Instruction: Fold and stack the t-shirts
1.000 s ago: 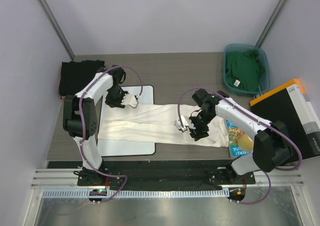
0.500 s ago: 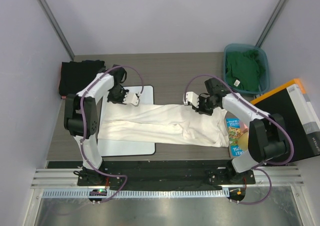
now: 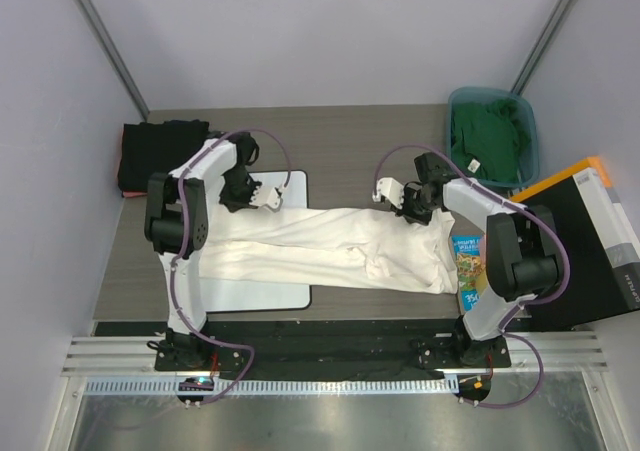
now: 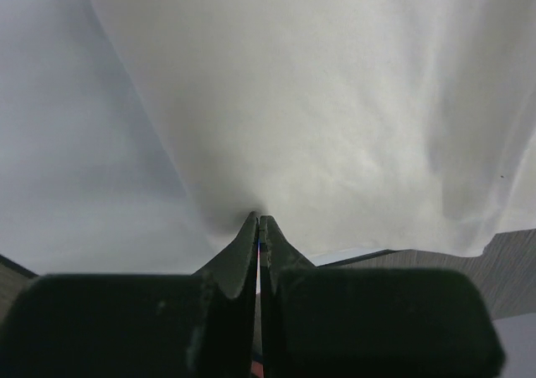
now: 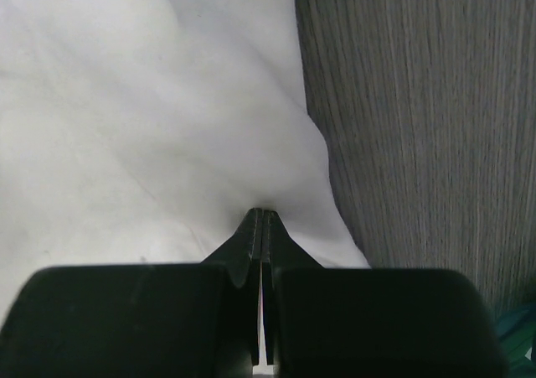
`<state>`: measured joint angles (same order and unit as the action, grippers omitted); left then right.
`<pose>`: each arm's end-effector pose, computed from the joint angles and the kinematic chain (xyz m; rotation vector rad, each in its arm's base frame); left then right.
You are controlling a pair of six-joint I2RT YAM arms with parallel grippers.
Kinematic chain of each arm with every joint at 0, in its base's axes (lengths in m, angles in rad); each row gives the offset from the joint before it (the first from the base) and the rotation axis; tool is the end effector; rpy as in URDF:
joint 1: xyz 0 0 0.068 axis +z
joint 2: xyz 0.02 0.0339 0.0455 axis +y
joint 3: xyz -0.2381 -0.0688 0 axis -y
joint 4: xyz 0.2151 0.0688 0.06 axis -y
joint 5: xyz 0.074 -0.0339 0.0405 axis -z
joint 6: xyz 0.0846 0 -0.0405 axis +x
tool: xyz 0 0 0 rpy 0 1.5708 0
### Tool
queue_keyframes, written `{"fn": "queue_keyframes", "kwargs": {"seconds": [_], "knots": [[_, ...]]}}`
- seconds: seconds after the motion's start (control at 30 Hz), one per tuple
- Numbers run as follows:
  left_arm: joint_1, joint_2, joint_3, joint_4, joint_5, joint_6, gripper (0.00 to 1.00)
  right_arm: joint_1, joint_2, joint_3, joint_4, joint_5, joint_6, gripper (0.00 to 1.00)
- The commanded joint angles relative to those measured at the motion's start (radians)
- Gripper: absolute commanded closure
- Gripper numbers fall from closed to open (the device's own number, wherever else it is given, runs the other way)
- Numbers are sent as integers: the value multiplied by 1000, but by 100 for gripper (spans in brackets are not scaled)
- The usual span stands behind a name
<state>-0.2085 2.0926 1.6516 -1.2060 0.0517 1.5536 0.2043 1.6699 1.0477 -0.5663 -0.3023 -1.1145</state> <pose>0.3383 -0.0761 0.1243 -2.3980 -1.9821 0.1368 0.2995 0.0878 0.1302 -1.6949 2.0583 0.1379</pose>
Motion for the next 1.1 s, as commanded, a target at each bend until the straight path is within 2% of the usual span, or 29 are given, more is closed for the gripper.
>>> {"fn": "queue_keyframes", "kwargs": {"seconds": [0.0, 0.37, 0.8, 1.0, 1.07], "knots": [[18, 37, 31, -29, -35, 0, 100, -17, 28, 46, 60, 51, 5, 99], [38, 87, -93, 204, -265, -41, 100, -39, 125, 35, 187, 219, -1, 99], [46, 122, -98, 249, -323, -127, 100, -66, 125, 25, 255, 285, -54, 99], [46, 90, -9, 226, -283, -214, 100, -59, 85, 147, 235, 256, -24, 99], [46, 57, 20, 218, -250, -230, 94, -54, 62, 179, 186, 240, -24, 99]]}}
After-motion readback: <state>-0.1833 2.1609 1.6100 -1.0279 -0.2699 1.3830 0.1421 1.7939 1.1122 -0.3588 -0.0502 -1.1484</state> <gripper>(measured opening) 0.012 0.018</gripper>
